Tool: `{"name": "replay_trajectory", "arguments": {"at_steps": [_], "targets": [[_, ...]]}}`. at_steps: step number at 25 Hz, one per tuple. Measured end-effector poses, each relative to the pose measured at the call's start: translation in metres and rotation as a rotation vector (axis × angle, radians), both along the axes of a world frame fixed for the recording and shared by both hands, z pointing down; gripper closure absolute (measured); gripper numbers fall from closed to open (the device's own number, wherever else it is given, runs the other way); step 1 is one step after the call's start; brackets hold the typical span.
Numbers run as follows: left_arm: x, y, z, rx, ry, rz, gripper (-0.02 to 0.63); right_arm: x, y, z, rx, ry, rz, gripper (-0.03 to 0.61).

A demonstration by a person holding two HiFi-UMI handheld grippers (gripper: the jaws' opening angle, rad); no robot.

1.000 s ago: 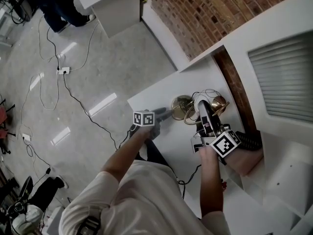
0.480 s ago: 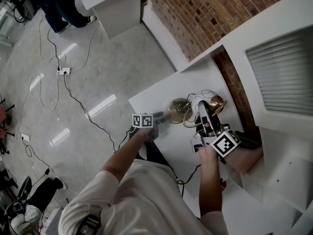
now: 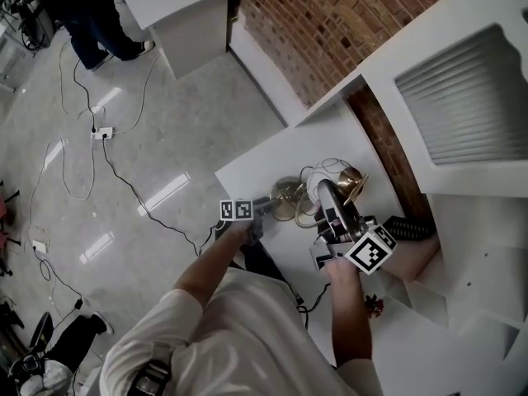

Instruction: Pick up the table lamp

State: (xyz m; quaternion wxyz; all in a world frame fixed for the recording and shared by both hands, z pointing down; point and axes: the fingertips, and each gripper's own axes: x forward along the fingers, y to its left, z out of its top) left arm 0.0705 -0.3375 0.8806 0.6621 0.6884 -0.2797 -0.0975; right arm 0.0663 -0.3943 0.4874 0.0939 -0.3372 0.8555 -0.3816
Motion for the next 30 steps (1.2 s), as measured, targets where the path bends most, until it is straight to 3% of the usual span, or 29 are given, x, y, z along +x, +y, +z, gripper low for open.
{"name": "replay_trajectory", "arguments": {"at_steps": [3,8,17,26,30], "targets": [[0.004,-0.008,-0.005,0.000,0.073,-0.005,0.280,0.000,-0.002,-0.002,0.009,0.000,-0.005,0.575],[0.011,-0.013,-0.021,0.018,0.179,0.016,0.371,-0.001,-0.002,-0.006,0.016,0.009,-0.014,0.575],[0.007,0.004,-0.051,0.010,0.298,0.062,0.392,0.002,0.018,-0.032,0.074,0.051,0.005,0.575],[-0.004,0.034,-0.074,0.029,0.296,0.172,0.484,-0.002,0.054,-0.064,0.155,0.096,0.049,0.574],[-0.009,0.044,-0.081,0.028,0.297,0.192,0.488,-0.004,0.069,-0.070,0.167,0.116,0.076,0.574]]}}
